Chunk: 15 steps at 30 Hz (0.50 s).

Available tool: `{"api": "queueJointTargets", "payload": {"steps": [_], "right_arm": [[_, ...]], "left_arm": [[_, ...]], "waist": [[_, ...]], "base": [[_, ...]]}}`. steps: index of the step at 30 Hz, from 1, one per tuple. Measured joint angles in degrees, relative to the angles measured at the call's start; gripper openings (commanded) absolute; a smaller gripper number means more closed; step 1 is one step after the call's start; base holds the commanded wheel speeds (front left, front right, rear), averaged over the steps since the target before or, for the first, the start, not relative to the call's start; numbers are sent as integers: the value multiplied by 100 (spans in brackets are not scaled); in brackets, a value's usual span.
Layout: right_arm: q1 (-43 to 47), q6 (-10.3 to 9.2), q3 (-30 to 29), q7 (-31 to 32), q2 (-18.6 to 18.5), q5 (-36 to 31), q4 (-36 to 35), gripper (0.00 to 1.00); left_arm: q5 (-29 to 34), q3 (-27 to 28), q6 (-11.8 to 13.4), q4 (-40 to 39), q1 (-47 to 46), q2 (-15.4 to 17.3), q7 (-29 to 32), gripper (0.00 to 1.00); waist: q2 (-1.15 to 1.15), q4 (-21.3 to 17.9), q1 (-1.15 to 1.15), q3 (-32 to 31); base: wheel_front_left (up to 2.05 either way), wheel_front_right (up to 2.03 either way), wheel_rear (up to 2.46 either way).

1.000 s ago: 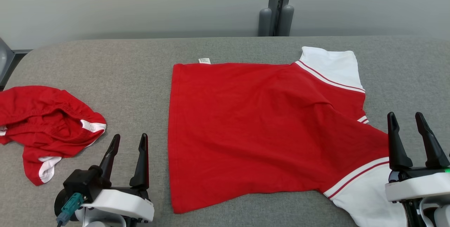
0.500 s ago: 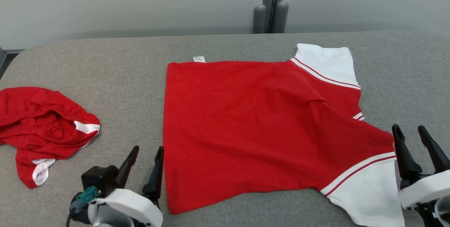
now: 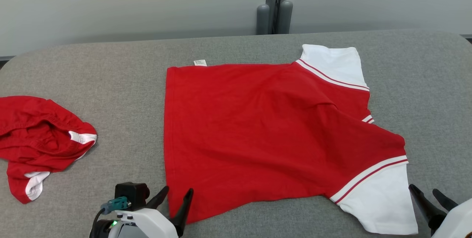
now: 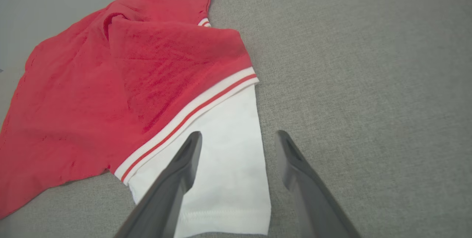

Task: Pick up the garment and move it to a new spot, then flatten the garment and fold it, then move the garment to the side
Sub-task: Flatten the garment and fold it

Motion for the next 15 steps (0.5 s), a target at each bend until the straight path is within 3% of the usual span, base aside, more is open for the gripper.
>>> {"api": "queueJointTargets", "payload": {"steps": [15], "right_arm": [[89, 1, -433, 1035, 626, 9, 393, 100]], "left_arm": [[-156, -233, 134, -130, 100, 155, 854, 100]], "waist": [[0, 11, 0, 199]], "base": [[0, 0, 0]]}}
